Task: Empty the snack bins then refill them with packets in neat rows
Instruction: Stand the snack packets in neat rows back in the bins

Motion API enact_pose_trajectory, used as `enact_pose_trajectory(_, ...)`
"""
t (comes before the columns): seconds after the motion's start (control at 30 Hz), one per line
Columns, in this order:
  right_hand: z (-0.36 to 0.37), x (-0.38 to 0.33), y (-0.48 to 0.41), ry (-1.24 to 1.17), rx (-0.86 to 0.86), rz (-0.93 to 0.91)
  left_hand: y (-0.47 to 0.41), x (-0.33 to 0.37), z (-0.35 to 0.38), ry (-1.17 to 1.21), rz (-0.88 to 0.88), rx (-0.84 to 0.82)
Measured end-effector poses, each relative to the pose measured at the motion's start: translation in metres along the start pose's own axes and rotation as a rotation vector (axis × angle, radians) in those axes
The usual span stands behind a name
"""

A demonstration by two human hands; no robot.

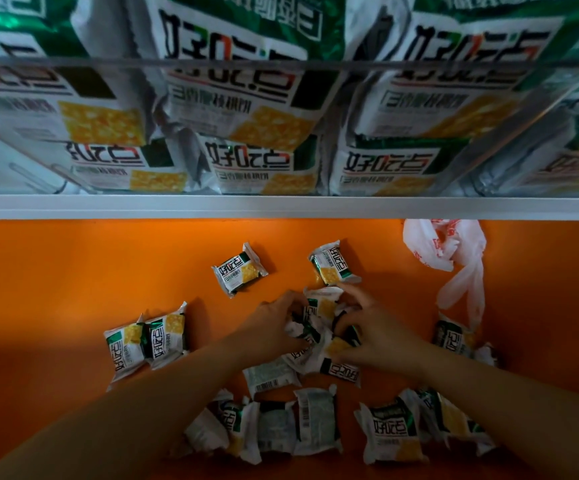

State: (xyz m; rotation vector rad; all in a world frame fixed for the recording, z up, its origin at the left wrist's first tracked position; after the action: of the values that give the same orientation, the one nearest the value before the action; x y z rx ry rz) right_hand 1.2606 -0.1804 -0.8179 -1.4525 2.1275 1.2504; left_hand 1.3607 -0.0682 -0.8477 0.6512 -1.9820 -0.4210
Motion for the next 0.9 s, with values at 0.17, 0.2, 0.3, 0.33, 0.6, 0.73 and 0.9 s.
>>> enact_pose_trajectory(0.17,-0.004,-0.007,-0.011,-0.079,0.115,-0.027,0.0,0.004,-0.006,0.035,0.054,0.05)
enact_pose_trajectory(0.2,-0.005,-0.005,-0.011,-0.109,0.151,-0.033,0.001,0.004,-0.014,0.043,0.061,0.092)
enact_pose_trajectory(0.3,-0.009,-0.003,-0.012,-0.079,0.232,-0.046,0.007,-0.003,-0.044,0.021,0.038,0.201)
enact_pose_trajectory(0.33,-0.011,-0.003,-0.012,-0.06,0.231,-0.03,0.009,-0.007,-0.054,-0.014,0.038,0.237)
enact_pose_trajectory(0.6,-0.015,0.012,-0.029,0.039,0.045,0.126,0.011,-0.061,-0.078,-0.345,-0.27,0.179)
enact_pose_trajectory(0.73,-0.019,0.012,-0.044,0.064,-0.038,0.175,0.008,-0.046,-0.06,-0.232,-0.183,0.097)
enact_pose_trajectory(0.9,-0.012,0.008,-0.043,0.03,-0.069,0.126,0.011,-0.024,-0.034,-0.055,-0.133,-0.049)
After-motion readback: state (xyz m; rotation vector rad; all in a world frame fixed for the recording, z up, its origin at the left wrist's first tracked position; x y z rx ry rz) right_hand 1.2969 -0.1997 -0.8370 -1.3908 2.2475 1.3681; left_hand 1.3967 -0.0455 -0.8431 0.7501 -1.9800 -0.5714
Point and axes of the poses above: each hand's wrist, its own y-axis away from the middle knuckle, its own z-axis out of the palm, x = y × z, the point moved 7 cm from there along -y, towards the middle knuckle
